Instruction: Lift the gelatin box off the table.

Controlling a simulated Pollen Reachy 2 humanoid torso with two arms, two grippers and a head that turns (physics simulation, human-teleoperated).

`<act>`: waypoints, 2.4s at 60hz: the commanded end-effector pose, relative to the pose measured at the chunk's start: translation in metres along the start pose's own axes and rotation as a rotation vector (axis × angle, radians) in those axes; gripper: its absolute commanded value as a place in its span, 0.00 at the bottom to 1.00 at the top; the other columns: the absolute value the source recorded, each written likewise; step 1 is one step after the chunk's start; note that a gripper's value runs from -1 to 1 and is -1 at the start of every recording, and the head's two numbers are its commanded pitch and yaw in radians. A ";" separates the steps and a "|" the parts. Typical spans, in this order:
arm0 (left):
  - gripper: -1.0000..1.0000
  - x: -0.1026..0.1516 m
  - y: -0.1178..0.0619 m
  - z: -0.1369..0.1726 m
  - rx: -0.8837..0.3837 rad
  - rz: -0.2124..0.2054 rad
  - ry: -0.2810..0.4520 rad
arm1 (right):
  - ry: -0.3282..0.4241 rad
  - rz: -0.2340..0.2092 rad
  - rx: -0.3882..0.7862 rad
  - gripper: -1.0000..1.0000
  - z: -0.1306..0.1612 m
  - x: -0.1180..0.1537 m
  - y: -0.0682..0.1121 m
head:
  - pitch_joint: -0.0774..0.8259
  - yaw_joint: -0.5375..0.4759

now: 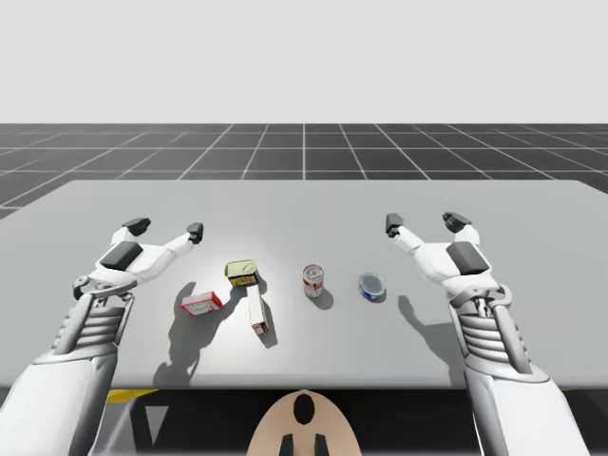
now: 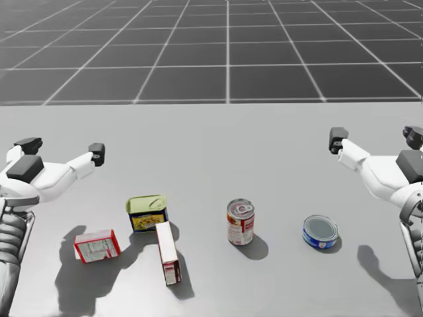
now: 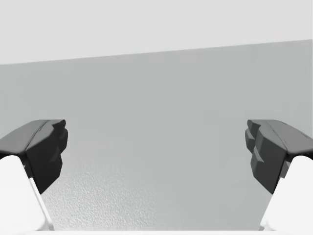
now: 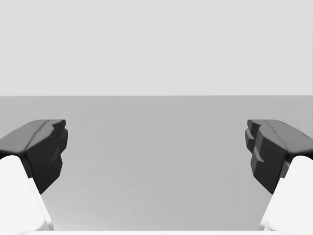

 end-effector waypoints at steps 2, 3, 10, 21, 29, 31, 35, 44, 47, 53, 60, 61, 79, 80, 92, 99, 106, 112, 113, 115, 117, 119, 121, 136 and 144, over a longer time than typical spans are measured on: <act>0.00 0.000 0.000 0.000 0.001 -0.004 0.000 | 0.008 0.006 0.003 0.00 -0.001 -0.001 0.000 | 0.70 0.63; 0.00 0.000 0.001 0.000 0.002 -0.005 -0.001 | 0.010 0.006 0.004 0.00 -0.001 -0.001 0.000 | 0.72 0.65; 0.00 0.000 0.001 0.000 0.000 -0.006 -0.002 | 0.015 0.011 0.008 0.00 -0.001 -0.001 0.000 | 0.78 0.74; 0.00 0.002 0.001 0.000 -0.001 -0.004 -0.006 | 0.025 0.022 0.015 0.00 -0.002 -0.004 0.003 | 0.86 0.87; 0.00 0.002 0.001 0.001 -0.003 -0.004 -0.009 | 0.033 0.026 0.018 0.00 -0.003 -0.007 0.004 | 0.89 0.92; 0.00 0.002 0.001 0.000 -0.003 -0.005 -0.008 | 0.035 0.028 0.019 0.00 -0.003 -0.007 0.004 | 0.90 0.93; 0.00 0.002 0.001 0.000 -0.002 -0.006 -0.004 | 0.037 0.031 0.018 0.00 -0.003 -0.008 0.005 | 0.91 0.94; 0.00 0.010 0.004 0.006 -0.074 0.034 0.023 | 0.042 0.035 0.014 0.00 -0.004 -0.010 0.005 | 0.91 0.93; 0.00 0.017 0.006 0.012 -0.126 0.019 0.056 | 0.043 0.036 0.009 0.00 -0.004 -0.011 0.005 | 0.90 0.93; 0.00 0.027 0.012 0.021 -0.176 -0.004 0.097 | 0.046 0.044 0.001 0.00 -0.005 -0.013 0.004 | 0.90 0.92; 0.00 0.031 0.026 0.032 -0.250 -0.044 0.161 | 0.041 0.061 0.000 0.00 -0.005 -0.014 0.006 | 0.90 0.93; 0.00 0.031 0.027 0.032 -0.255 -0.054 0.161 | 0.041 0.063 0.000 0.00 -0.005 -0.014 0.006 | 0.90 0.93; 0.00 -0.001 0.069 0.068 -0.535 -0.145 0.235 | 0.037 0.071 -0.005 0.00 -0.008 -0.014 0.004 | 0.89 0.94; 0.00 -0.003 0.070 0.069 -0.542 -0.146 0.235 | 0.037 0.071 -0.005 0.00 -0.008 -0.014 0.004 | 0.89 0.94; 0.00 -0.035 0.075 0.081 -0.635 -0.156 0.277 | 0.035 0.072 -0.005 0.00 -0.008 -0.015 0.004 | 0.89 0.94; 0.00 -0.050 0.071 0.082 -0.671 -0.160 0.305 | 0.033 0.073 -0.004 0.00 -0.008 -0.015 0.004 | 0.89 0.95; 0.00 -0.061 0.067 0.081 -0.697 -0.154 0.329 | 0.030 0.072 -0.005 0.00 -0.008 -0.014 0.003 | 0.89 0.95; 0.00 -0.070 0.060 0.077 -0.712 -0.156 0.354 | 0.028 0.073 -0.004 0.00 -0.008 -0.014 0.003 | 0.90 0.94; 0.00 -0.071 0.059 0.077 -0.714 -0.155 0.357 | 0.028 0.072 -0.004 0.00 -0.008 -0.014 0.003 | 0.90 0.94; 0.00 -0.072 0.057 0.075 -0.721 -0.156 0.362 | 0.028 0.071 -0.004 0.00 -0.008 -0.014 0.003 | 0.90 0.94; 0.00 -0.074 0.054 0.073 -0.725 -0.161 0.369 | 0.028 0.072 -0.004 0.00 -0.008 -0.014 0.003 | 0.90 0.94; 0.00 -0.076 0.051 0.070 -0.732 -0.164 0.377 | 0.026 0.072 -0.004 0.00 -0.008 -0.014 0.003 | 0.90 0.94; 0.00 -0.076 0.050 0.068 -0.731 -0.171 0.384 | 0.026 0.072 -0.003 0.00 -0.008 -0.013 0.003 | 0.90 0.94; 0.00 -0.079 0.036 0.050 -0.761 -0.180 0.417 | 0.022 0.071 0.000 0.00 -0.007 -0.013 0.003 | 0.90 0.93; 0.00 -0.082 0.030 0.044 -0.779 -0.185 0.439 | 0.019 0.070 0.000 0.00 -0.006 -0.012 0.003 | 0.90 0.93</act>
